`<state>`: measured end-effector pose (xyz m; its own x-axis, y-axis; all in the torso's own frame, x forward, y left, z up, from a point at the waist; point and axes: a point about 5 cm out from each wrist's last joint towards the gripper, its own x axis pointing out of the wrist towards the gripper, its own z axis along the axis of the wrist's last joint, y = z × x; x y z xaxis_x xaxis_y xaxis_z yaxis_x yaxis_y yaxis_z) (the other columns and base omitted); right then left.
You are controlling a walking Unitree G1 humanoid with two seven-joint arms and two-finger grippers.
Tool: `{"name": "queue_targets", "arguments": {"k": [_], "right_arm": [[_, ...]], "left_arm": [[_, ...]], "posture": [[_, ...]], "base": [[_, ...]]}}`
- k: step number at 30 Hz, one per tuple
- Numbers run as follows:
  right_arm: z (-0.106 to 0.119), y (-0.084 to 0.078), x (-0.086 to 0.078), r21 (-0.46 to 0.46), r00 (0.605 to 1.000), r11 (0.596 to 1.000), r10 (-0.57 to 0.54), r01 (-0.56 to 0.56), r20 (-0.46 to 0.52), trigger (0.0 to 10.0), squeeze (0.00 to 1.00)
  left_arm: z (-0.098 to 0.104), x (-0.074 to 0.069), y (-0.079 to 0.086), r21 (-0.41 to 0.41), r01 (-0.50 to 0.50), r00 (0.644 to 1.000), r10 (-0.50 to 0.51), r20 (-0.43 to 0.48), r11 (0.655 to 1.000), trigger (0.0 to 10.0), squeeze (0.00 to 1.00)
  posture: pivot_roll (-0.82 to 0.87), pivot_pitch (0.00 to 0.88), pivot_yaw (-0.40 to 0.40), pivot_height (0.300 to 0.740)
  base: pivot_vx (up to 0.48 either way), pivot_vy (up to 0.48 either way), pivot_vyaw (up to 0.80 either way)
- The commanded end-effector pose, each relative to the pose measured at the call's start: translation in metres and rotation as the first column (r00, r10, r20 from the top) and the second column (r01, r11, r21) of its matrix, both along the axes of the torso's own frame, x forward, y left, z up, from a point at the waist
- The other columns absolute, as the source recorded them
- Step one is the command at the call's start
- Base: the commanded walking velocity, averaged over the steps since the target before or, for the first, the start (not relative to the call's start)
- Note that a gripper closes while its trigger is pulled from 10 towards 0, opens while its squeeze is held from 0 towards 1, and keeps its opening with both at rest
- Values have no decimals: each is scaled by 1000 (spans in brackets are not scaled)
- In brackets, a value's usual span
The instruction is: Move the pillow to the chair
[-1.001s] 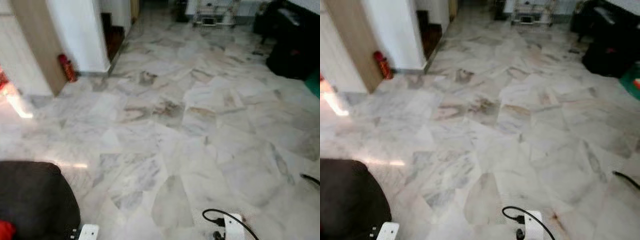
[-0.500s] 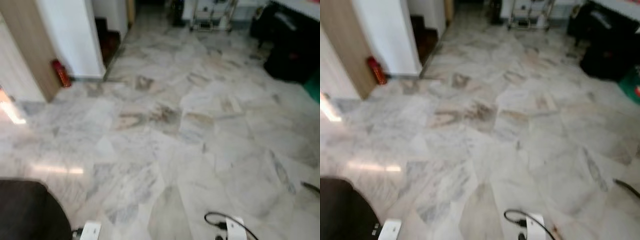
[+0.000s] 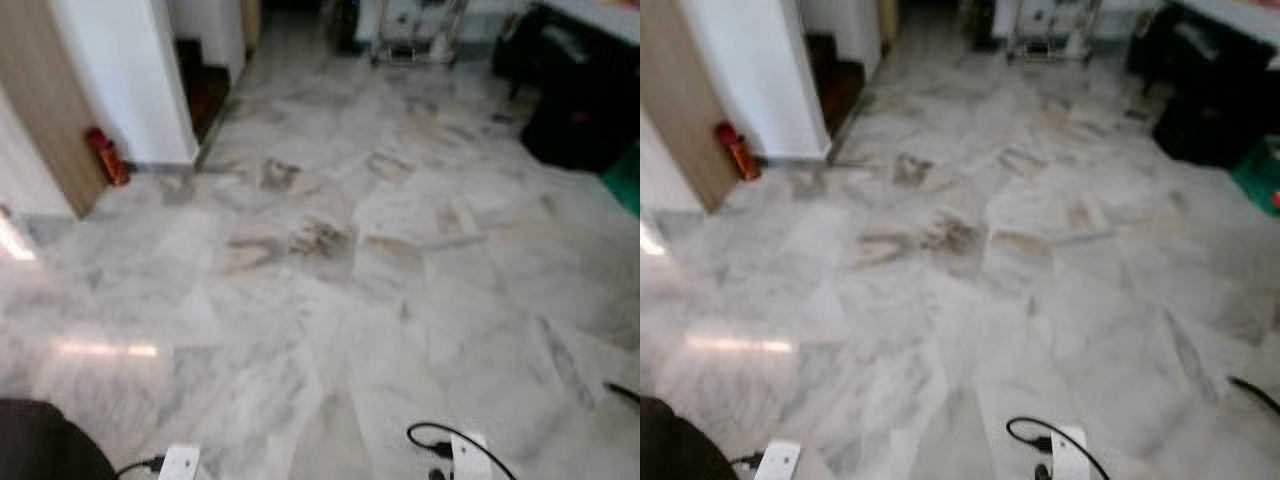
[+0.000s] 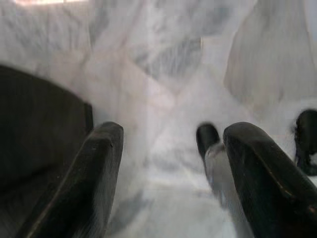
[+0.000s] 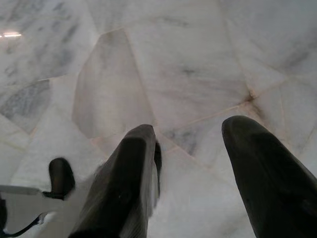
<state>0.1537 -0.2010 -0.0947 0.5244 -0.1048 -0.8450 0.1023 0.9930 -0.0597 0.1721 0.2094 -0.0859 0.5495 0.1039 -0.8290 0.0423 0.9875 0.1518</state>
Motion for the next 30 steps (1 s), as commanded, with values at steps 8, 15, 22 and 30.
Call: {"name": "queue_targets", "arguments": {"k": [8,15,22,30], "right_arm": [[1,-6,-1,-11,1000,1000,-10,10,0,10000,0],[1,-5,-1,-11,1000,1000,-9,9,-1,10000,0],[0,-5,-1,-10,1000,1000,-7,7,0,10000,0],[0,-4,-1,-10,1000,1000,-5,5,-2,10000,0]], "left_arm": [[-3,-4,-6,-11,19,1000,-19,-17,1000,10000,0],[-3,-4,-6,-9,25,1000,-25,-19,1000,10000,0],[-3,-5,-5,-7,32,999,-32,-20,999,10000,0],[-3,-5,-4,-3,41,999,-41,-22,999,10000,0]], "posture": [[-67,0,3,740],[-69,0,7,740],[-72,0,11,740],[-70,0,13,740]], "base": [[253,0,0],[252,0,0],[254,0,0],[253,0,0]]}}
